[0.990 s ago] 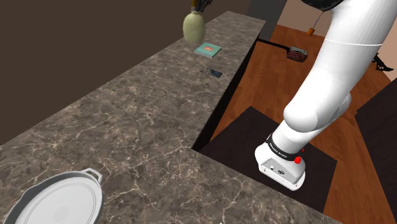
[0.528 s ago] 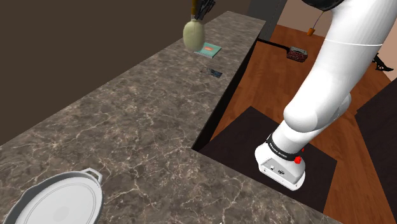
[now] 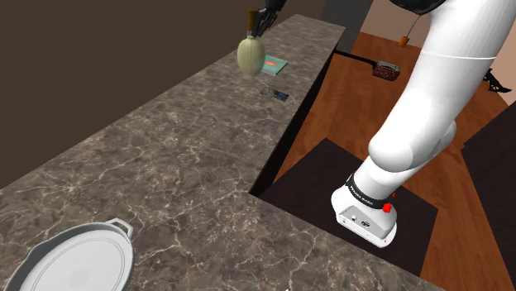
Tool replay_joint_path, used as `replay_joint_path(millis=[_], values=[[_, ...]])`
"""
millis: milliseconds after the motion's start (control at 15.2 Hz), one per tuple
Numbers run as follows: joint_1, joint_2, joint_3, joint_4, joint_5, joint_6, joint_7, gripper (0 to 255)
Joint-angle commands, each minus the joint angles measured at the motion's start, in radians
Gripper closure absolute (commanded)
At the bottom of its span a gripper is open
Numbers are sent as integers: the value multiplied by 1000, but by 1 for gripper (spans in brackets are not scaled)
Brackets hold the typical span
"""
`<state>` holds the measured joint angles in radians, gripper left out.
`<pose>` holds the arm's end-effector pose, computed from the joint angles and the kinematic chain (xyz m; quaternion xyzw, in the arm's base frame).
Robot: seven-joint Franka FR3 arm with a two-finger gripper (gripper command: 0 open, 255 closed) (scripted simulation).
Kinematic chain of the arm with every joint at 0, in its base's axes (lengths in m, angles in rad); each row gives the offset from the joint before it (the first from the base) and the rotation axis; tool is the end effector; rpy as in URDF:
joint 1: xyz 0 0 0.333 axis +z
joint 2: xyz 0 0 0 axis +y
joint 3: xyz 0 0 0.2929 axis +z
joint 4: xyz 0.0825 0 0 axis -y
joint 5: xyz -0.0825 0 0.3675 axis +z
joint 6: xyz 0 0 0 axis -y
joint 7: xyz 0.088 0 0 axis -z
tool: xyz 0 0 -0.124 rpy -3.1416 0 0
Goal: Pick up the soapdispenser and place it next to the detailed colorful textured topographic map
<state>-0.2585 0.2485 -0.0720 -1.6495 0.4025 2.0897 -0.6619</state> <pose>0.6128 -0.1799 0.4564 -0.9768 -0.0821 -0.1659 0.1078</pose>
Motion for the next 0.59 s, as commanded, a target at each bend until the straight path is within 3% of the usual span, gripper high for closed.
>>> replay_joint_path(millis=[0, 528], values=[[1, 4, 1, -20, 5, 24, -9, 255], [1, 30, 8, -89, 30, 114, -49, 255]])
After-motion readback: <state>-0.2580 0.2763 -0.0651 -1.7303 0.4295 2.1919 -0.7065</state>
